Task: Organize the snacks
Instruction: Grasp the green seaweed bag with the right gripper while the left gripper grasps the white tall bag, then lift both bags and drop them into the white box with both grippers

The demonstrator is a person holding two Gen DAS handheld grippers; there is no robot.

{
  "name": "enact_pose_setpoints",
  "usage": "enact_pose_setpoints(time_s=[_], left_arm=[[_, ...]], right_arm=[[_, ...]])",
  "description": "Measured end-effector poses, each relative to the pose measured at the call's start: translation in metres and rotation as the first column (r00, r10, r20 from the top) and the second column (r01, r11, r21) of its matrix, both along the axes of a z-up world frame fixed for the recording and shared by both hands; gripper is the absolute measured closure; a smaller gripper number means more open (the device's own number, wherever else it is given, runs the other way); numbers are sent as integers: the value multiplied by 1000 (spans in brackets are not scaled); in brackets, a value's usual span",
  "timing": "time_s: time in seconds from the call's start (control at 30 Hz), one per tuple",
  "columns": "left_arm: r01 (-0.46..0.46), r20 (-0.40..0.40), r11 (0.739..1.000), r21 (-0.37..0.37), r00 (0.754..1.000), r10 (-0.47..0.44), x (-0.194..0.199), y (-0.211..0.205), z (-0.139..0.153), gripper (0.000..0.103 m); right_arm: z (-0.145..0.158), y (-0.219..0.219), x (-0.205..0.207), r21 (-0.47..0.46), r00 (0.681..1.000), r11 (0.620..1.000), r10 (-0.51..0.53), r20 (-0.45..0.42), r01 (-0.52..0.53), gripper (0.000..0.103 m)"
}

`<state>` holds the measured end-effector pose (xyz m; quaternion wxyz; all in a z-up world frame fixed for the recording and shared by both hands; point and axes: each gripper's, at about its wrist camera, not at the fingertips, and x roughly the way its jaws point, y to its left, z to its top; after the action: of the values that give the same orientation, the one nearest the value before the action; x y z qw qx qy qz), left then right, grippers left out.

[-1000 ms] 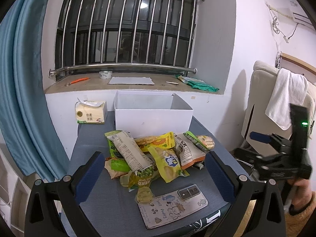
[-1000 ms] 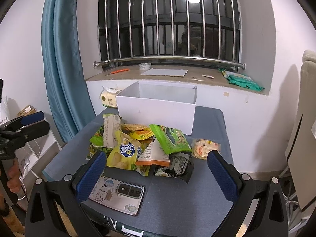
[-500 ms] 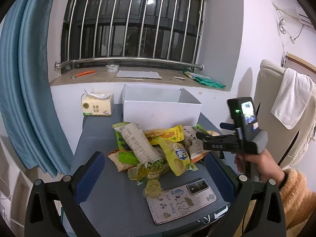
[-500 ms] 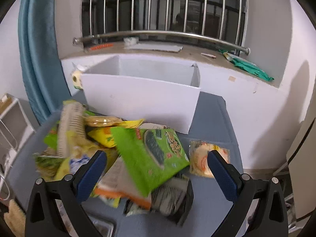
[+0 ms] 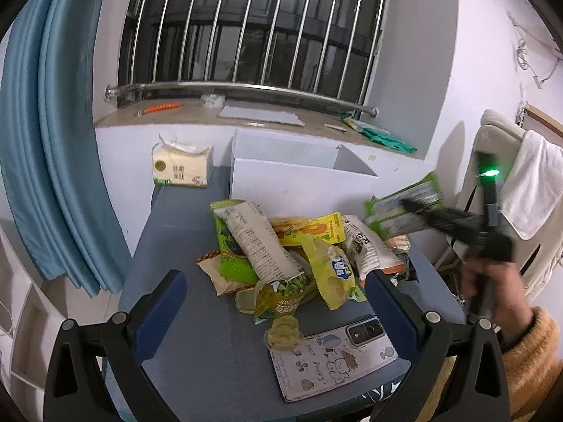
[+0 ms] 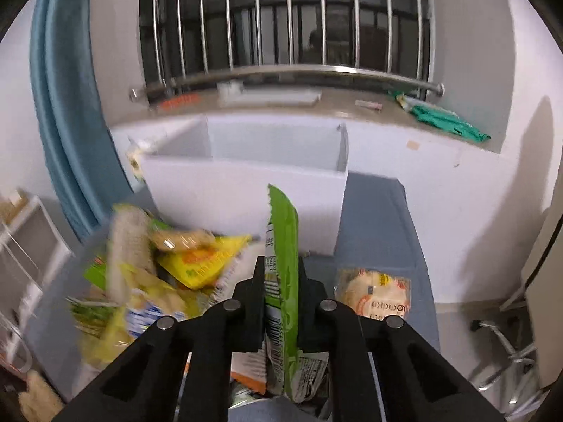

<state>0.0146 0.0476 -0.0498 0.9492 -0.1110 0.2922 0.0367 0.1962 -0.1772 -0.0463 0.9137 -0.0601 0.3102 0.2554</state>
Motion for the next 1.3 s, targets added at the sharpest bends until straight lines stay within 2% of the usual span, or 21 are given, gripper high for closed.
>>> enact_pose_setpoints(time_s=[0.07,0.13,0.2,0.33,0.47,0.57,0.67,0.7,0.77,0.8,0.87,0.93,1.0,1.03,1.13,1.3], left_arm=[[6,-22,1000,-11,1000,-6,13,0,-6,0],[2,-49,1000,-3,999,-2,25,1,-11,0],[-24,-100,1000,4,995,24,46,3,-20,0],[-52,-184,999,-12,982,49,87,8,-38,0],[-95,-263,995,33,960,100,132,13,-59,1],[-116,-320,993,3,941,111,159,22,-75,1],[-144,-355,990,5,925,136,179,26,-86,9],[-137,-361,990,24,923,136,185,24,-89,11],[-135,-383,988,80,911,155,194,20,-95,22],[-128,-394,988,84,907,150,198,20,-99,24],[-121,-380,990,73,915,140,198,21,-100,32],[-112,-346,991,76,929,131,192,23,-93,45],[-105,-311,994,43,944,113,185,26,-83,60],[-94,-295,995,23,951,96,181,27,-78,64],[-60,-233,998,18,970,63,167,25,-59,71],[-29,-133,999,41,990,35,150,20,-25,72]], right_arm=[[11,-3,-9,4,999,1000,7,36,-7,90],[22,-9,-18,45,999,999,21,49,-24,90],[33,-18,-29,102,998,994,27,65,-34,90],[46,-26,-53,138,994,990,29,102,-43,90],[49,-31,-72,158,993,986,42,114,-60,90],[48,-36,-80,160,992,985,40,118,-58,90],[45,-41,-81,166,993,985,36,111,-54,90],[43,-43,-80,173,994,984,33,103,-50,90],[42,-46,-79,181,995,983,28,96,-45,90],[41,-47,-78,185,995,982,29,90,-45,90],[38,-46,-77,190,996,981,34,77,-48,90],[36,-44,-78,191,997,980,40,70,-53,90],[34,-43,-79,188,996,980,50,69,-62,90],[33,-42,-79,186,996,980,52,67,-63,90],[31,-41,-78,195,997,978,57,59,-68,90],[32,-37,-78,201,996,977,61,68,-74,90]])
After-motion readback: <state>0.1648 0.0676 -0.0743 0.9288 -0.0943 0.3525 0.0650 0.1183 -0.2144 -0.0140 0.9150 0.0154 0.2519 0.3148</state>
